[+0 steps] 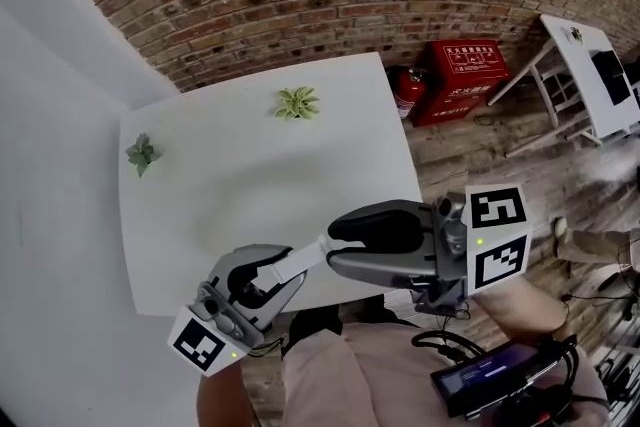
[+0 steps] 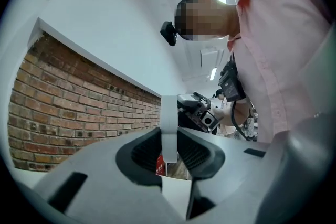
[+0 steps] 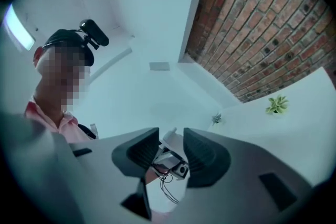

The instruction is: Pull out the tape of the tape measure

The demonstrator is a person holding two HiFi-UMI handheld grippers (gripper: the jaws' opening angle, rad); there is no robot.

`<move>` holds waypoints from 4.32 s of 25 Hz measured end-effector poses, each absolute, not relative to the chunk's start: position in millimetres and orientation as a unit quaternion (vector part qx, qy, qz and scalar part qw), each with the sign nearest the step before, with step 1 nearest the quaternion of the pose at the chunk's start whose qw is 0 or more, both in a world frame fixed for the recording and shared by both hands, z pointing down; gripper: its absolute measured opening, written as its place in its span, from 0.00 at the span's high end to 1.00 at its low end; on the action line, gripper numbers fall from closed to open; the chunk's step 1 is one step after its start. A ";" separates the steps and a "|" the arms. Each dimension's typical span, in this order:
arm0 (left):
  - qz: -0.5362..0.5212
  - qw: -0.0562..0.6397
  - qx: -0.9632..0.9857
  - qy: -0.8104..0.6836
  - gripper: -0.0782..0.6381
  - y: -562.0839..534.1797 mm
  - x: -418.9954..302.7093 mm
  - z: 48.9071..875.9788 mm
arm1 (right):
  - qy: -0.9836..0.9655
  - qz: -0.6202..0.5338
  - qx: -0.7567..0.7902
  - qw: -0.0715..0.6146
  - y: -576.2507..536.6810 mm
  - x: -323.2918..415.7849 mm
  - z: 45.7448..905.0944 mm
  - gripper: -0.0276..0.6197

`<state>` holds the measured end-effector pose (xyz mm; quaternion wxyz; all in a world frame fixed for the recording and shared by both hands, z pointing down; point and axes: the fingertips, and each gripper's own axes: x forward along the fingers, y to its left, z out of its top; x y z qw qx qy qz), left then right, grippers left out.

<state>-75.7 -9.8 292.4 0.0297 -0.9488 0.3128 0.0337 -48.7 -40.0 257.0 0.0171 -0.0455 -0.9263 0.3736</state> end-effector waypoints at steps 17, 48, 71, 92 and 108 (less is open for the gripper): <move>0.014 0.035 -0.955 0.293 0.76 -8.3 -61.8 297.8 | -0.876 0.476 -0.075 0.026 -33.1 -41.6 268.0 0.86; 0.059 0.018 -0.948 0.311 0.76 -1.5 -74.1 289.3 | -0.873 0.486 -0.030 -0.010 -54.3 -16.8 252.9 0.91; 0.064 0.020 -0.944 0.323 0.76 -0.1 -82.9 288.5 | -0.878 0.478 -0.002 -0.016 -67.6 -0.7 252.1 0.91; 0.053 0.018 -0.942 0.330 0.76 -1.8 -80.8 281.7 | -0.881 0.472 0.013 -0.015 -80.5 20.8 243.9 0.91; 0.059 0.013 -0.942 0.330 0.76 3.1 -88.7 287.2 | -0.887 0.461 0.034 -0.024 -87.4 28.8 241.7 0.91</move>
